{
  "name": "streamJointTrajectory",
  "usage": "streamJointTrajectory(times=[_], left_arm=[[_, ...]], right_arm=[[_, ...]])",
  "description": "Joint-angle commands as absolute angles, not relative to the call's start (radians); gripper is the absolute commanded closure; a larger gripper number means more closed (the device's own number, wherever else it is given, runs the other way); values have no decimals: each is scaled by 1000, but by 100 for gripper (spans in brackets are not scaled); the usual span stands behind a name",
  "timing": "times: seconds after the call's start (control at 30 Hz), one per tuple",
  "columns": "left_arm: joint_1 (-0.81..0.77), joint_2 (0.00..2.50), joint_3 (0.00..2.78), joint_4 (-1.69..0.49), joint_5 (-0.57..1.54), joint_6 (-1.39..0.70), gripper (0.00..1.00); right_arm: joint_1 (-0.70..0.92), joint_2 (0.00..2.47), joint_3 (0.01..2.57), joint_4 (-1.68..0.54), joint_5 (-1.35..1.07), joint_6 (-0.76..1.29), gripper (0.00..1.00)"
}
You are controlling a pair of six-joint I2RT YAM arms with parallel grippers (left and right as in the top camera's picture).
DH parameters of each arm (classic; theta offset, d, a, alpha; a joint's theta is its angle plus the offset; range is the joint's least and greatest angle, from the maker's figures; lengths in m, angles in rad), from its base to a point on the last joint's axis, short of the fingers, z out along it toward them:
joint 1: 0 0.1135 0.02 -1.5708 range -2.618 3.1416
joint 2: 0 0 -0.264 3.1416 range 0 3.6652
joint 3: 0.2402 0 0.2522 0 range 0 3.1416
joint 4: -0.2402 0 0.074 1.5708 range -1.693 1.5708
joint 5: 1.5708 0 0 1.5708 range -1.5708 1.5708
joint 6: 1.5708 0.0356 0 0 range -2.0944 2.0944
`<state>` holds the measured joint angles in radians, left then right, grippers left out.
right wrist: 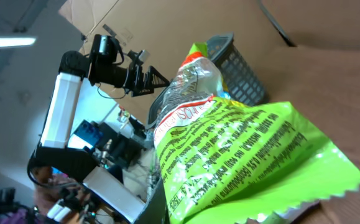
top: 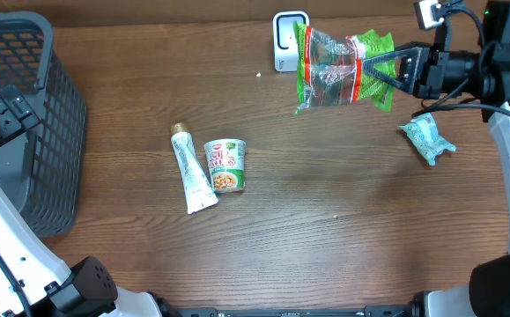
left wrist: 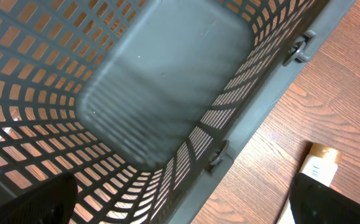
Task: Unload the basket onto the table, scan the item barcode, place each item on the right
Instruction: 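Lift the Haribo bag and carry it toward the white scanner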
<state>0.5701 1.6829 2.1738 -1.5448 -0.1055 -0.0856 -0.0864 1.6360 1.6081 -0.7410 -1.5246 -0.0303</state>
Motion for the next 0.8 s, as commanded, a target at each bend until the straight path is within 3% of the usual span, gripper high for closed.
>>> streamJointTrajectory(times=[0.0, 0.27, 0.37, 0.53, 0.77], left_arm=[[567, 1674, 2189, -1544, -104, -86, 0], [567, 1674, 2189, -1543, -104, -86, 0], [567, 1674, 2189, -1544, -104, -86, 0], [567, 1674, 2189, -1544, -104, -86, 0], [567, 1674, 2189, -1543, -104, -86, 0]], right_arm=[[-90, 1593, 1639, -666, -1571, 50, 97], [-91, 1594, 1638, -599, -1567, 105, 96], [-90, 1595, 1638, -646, -1453, 116, 96], [-4, 1595, 1638, -836, -906, 117, 97], [194, 1596, 1639, -870, -178, 146, 97]])
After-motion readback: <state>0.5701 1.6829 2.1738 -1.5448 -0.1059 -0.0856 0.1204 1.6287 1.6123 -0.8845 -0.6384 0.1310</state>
